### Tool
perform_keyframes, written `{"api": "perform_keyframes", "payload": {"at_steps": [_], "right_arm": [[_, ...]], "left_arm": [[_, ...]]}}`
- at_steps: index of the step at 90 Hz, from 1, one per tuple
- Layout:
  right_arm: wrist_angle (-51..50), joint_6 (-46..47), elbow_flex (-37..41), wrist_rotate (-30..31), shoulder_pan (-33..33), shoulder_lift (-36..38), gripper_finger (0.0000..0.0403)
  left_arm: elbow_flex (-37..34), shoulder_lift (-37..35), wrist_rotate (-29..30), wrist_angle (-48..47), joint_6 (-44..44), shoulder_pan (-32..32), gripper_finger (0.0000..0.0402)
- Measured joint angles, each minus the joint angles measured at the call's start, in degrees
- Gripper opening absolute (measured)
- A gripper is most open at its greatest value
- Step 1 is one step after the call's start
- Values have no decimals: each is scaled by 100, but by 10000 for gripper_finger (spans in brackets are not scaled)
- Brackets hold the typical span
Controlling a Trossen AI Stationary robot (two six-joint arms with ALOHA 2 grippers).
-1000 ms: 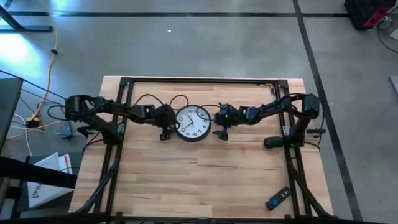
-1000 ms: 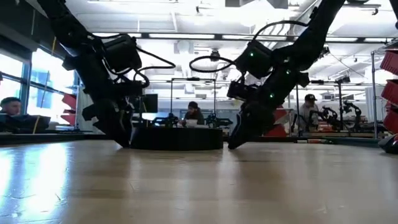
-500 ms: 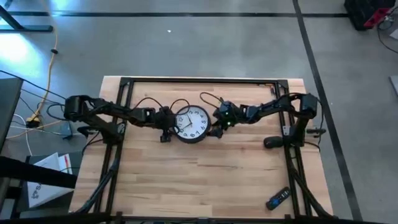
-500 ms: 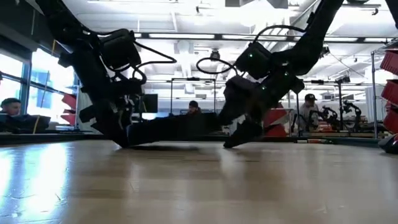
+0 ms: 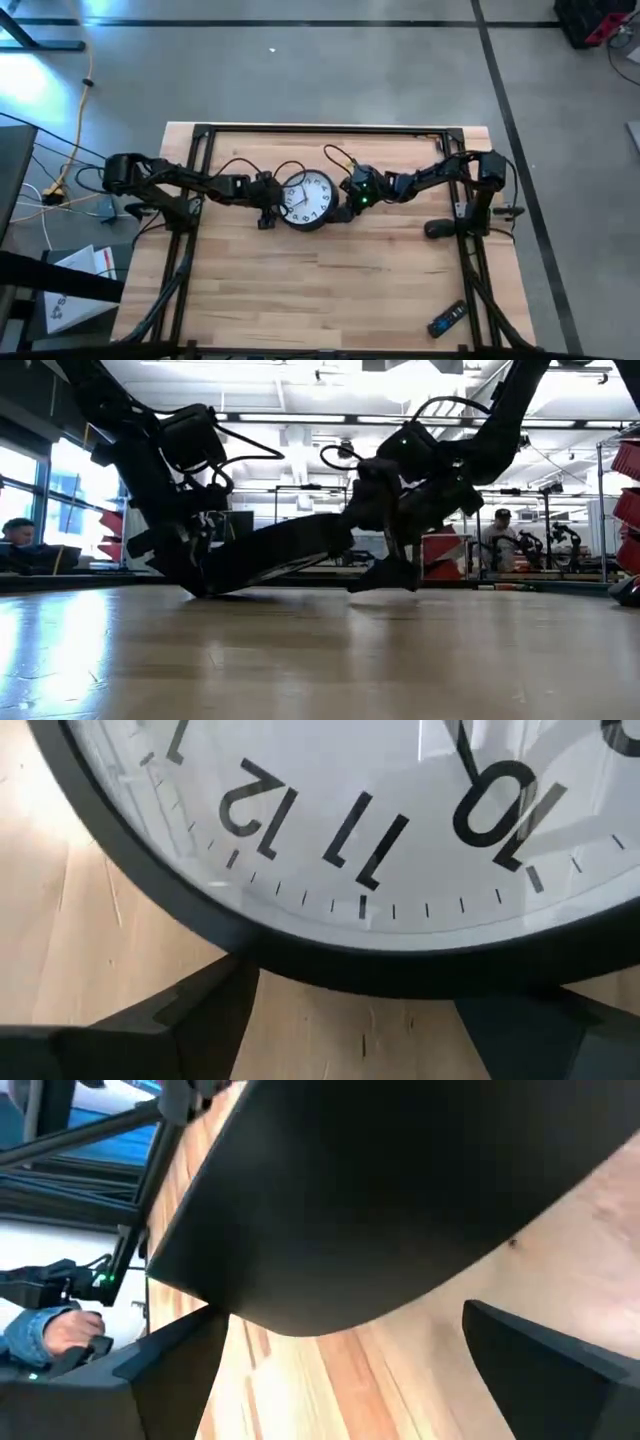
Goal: Insert battery
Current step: Insert the yellow battery into the white-black wall clock
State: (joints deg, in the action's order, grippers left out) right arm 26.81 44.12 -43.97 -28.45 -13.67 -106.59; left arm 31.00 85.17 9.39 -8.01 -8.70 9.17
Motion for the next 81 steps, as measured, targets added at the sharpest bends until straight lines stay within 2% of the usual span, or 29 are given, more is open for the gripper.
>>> {"api": "perform_keyframes", "payload": {"at_steps": [50, 81], "right_arm": [[146, -151, -11, 630, 377, -2, 375], [354, -145, -24, 379, 341, -2, 375]], "left_arm": [[-2, 0, 17, -135, 91, 2, 305], [-4, 0, 21, -138, 67, -9, 305]]}}
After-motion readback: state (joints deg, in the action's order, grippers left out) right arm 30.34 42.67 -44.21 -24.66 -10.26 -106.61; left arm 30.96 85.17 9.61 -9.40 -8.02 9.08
